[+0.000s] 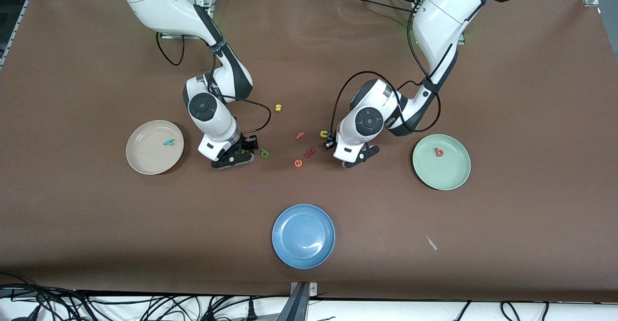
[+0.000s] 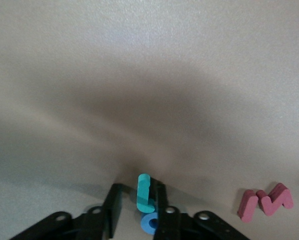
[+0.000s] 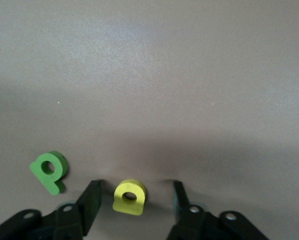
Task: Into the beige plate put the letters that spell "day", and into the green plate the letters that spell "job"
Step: 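Grasp cyan l with the left gripper while the right gripper grasps yellow d, then place l on green plate while the right gripper places d on white plate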
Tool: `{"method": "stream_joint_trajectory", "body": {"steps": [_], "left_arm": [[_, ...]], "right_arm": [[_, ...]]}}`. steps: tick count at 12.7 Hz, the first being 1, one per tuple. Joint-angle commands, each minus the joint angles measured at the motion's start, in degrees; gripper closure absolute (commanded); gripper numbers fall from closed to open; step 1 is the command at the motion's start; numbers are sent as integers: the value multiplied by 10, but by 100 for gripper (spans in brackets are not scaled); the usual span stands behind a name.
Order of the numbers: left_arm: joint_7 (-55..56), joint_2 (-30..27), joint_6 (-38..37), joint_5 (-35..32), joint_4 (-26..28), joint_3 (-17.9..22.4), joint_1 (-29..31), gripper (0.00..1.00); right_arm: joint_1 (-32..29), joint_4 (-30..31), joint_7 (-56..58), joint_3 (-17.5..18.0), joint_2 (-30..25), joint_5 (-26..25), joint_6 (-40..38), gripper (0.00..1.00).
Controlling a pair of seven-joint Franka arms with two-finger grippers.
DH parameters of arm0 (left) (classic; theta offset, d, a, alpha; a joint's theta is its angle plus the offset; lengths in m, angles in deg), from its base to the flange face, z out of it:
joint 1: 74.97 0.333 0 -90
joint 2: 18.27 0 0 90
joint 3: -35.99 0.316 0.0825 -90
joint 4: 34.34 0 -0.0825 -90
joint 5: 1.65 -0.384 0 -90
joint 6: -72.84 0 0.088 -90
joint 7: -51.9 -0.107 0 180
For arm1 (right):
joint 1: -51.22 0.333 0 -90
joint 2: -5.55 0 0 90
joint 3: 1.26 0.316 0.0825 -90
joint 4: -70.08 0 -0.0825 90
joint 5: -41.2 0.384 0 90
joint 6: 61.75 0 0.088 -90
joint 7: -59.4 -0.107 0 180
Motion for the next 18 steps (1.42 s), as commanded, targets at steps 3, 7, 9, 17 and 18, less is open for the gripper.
{"method": "stream_joint_trajectory", "body": {"steps": [3,7,9,17,18], "left_arm": [[8,0,-1,-10,-11,5,-4,95],[3,-27,-42,-11,-16,13,9,95],[2,-39,-51,-11,-17,15,18,95],[-178,-95,-184,-46,-27,15,122,95],[-223,-96,-206,-53,-26,16,138,95]], "right_arm": [[1,-14,5,0,12,-7,-3,52],[2,-14,4,0,13,-7,-3,69],[3,-14,2,0,13,-7,-3,73],[0,-38,33,-32,-27,-7,-129,83],[-1,-30,57,-47,-43,-7,-151,85]]}}
